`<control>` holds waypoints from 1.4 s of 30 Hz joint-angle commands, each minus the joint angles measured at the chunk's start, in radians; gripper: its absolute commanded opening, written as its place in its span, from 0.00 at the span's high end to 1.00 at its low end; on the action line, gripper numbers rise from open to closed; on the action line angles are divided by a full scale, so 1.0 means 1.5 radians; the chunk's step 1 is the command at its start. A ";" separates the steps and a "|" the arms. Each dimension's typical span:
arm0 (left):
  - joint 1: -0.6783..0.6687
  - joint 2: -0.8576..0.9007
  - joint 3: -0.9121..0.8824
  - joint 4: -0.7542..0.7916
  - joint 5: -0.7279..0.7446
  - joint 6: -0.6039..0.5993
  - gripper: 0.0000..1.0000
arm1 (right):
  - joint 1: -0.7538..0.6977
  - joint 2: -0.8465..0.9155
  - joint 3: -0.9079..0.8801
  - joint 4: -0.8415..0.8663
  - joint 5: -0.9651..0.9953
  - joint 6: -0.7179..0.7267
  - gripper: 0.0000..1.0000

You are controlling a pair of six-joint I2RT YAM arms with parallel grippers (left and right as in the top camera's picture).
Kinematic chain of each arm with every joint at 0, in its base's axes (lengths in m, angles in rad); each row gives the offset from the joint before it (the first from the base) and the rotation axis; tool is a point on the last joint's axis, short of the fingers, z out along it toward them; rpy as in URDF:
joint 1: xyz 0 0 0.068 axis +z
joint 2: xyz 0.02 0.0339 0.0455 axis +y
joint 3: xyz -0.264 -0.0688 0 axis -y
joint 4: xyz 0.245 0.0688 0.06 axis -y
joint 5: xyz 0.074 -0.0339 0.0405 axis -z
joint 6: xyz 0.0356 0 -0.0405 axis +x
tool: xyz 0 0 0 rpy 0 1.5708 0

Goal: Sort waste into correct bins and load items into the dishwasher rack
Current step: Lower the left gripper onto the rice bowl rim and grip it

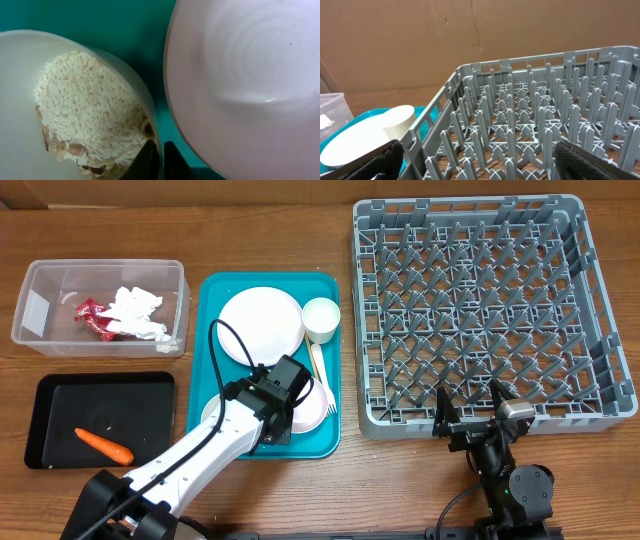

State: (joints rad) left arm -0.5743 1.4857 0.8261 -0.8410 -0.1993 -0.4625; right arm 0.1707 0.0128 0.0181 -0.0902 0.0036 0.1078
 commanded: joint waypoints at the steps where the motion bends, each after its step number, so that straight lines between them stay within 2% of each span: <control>1: 0.004 -0.001 -0.004 -0.011 -0.007 0.007 0.96 | -0.003 -0.006 -0.007 0.004 -0.004 -0.003 0.00; 16: 0.004 -0.002 -0.004 -0.020 -0.035 0.009 0.96 | -0.003 -0.006 -0.007 0.004 -0.004 -0.003 0.00; 26: 0.004 -0.002 0.013 -0.032 -0.019 0.020 0.96 | -0.003 -0.006 -0.007 0.004 -0.004 -0.003 0.00; 27: 0.004 -0.002 0.013 -0.032 -0.019 0.025 0.95 | -0.003 -0.006 -0.007 0.004 -0.004 -0.003 0.00; 28: 0.004 -0.001 0.013 -0.033 -0.019 0.025 0.84 | -0.003 -0.006 -0.007 0.004 -0.004 -0.003 0.00; 30: 0.004 -0.001 0.013 -0.032 -0.019 0.025 0.80 | -0.003 -0.006 -0.007 0.004 -0.004 -0.003 0.00; 42: 0.003 -0.001 -0.010 -0.015 -0.013 0.024 0.80 | -0.003 -0.006 -0.007 0.004 -0.004 -0.003 0.00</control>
State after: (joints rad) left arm -0.5743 1.4857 0.8253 -0.8715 -0.2211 -0.4370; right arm 0.1707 0.0128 0.0181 -0.0902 0.0032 0.1078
